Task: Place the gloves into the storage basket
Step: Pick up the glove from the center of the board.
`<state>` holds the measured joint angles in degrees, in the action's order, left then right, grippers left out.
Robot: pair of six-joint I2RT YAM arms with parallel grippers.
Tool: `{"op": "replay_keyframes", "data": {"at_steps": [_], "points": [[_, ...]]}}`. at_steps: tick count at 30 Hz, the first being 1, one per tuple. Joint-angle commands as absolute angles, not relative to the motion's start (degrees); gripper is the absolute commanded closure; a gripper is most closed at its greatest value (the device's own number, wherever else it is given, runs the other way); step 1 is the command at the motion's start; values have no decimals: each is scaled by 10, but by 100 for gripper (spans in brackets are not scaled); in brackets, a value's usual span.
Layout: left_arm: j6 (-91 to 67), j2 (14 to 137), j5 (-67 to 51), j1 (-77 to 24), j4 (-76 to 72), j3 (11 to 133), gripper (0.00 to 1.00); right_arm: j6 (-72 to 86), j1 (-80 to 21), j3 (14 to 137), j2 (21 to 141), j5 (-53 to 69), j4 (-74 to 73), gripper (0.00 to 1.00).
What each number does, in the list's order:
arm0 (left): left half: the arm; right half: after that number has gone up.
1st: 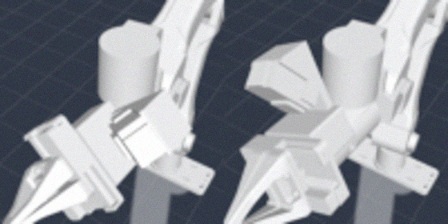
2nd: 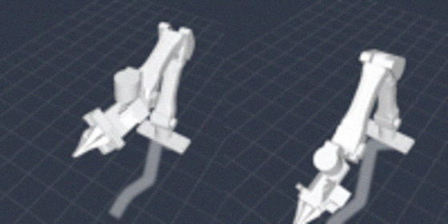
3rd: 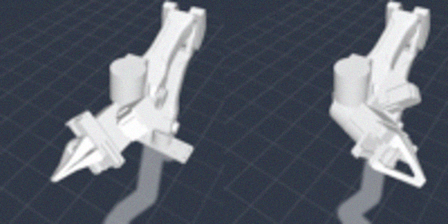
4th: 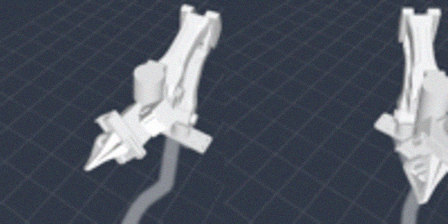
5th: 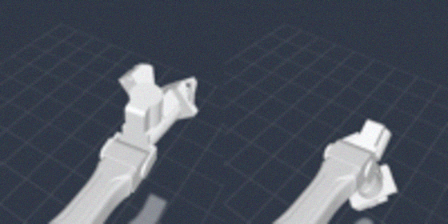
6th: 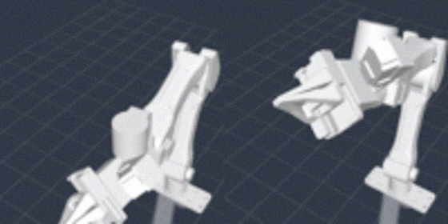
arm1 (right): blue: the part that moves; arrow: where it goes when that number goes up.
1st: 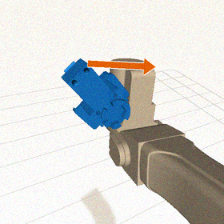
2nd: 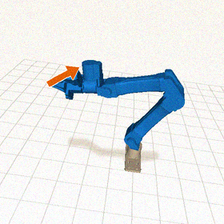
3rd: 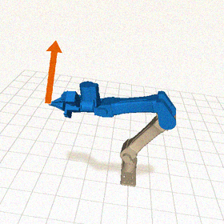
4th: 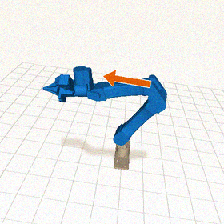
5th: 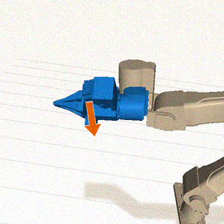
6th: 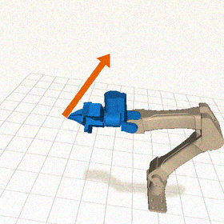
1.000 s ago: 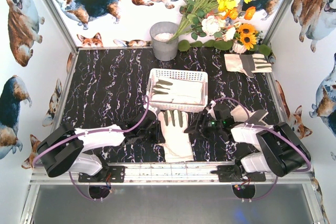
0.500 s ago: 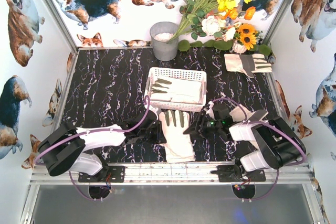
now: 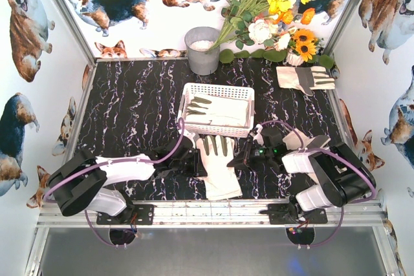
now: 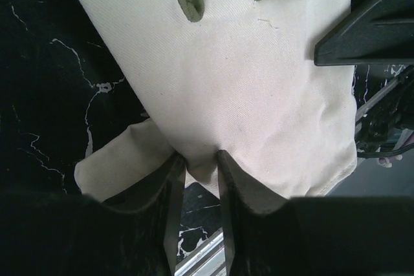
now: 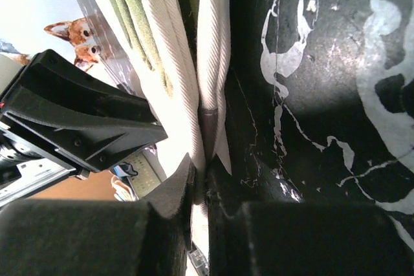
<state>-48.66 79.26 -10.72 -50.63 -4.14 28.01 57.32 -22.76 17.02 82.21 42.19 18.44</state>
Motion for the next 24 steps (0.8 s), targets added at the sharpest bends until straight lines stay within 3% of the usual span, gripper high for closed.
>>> {"op": "replay_keyframes", "data": {"at_steps": [1, 11, 24], "points": [[-497, 781, -102, -503, -33, 254, 75, 564, -231, 170, 796, 439, 198, 100], [-495, 718, -114, -468, -23, 248, 42, 437, -231, 230, 688, 432, -73, 100], [-532, 730, -193, -410, -176, 207, 39, 275, -231, 320, 645, 464, -247, 100]]}}
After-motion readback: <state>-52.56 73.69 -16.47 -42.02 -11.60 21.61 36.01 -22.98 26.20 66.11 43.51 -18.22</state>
